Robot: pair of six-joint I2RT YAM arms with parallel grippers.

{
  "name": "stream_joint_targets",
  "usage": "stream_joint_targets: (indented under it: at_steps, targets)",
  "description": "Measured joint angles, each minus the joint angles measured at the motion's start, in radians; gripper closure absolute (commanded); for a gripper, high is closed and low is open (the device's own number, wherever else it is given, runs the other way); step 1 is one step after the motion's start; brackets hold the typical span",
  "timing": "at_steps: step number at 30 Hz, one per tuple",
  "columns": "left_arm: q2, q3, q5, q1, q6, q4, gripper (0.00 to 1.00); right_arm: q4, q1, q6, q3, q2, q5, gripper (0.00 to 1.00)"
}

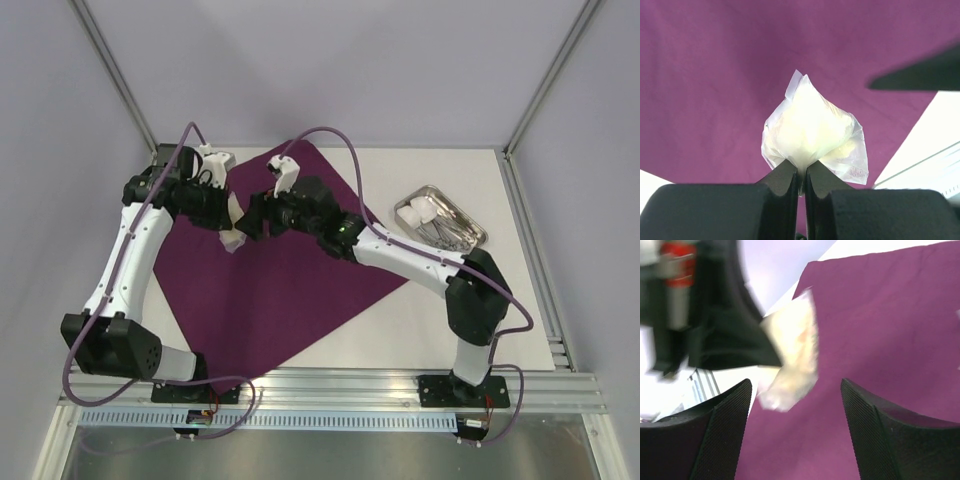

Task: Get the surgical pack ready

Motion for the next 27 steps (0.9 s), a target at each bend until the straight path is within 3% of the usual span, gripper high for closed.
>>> stream_joint_targets:
  at_steps: [3,10,15,16,18,19,21,22,27]
  targets:
    - [-0.042,-0.019,0.012,0.0,0.0,-0.013,0.88,0.013,-0.004,0.042,0.019,0.043,-0.018,0.34]
    - [-0.097,-0.04,0.023,0.0,0.0,-0.018,0.88,0.042,-0.007,0.119,0.059,0.105,-0.099,0.61]
    - [-0.095,-0.047,0.023,0.0,0.0,-0.02,0.86,0.061,-0.006,0.142,0.063,0.115,-0.163,0.92]
    - [-0.094,-0.047,0.023,0.0,0.0,-0.021,0.79,0.066,-0.006,0.144,0.063,0.115,-0.172,1.0]
    - [-0.094,-0.047,0.022,0.0,0.006,-0.02,0.61,0.074,-0.008,0.143,0.059,0.115,-0.18,0.99]
    - [-0.094,-0.047,0.023,0.0,0.008,-0.019,0.36,0.084,-0.013,0.143,0.05,0.113,-0.181,1.0]
    - [-0.093,-0.047,0.027,0.0,0.005,-0.019,0.21,0.097,-0.023,0.146,0.009,0.098,-0.186,1.0]
    - [-0.093,-0.046,0.027,0.0,0.009,-0.018,0.03,0.107,-0.034,0.155,-0.029,0.082,-0.19,1.0]
    - [-0.085,-0.01,0.026,0.0,0.011,-0.026,0.0,0.159,-0.167,0.209,-0.225,-0.029,-0.19,1.0]
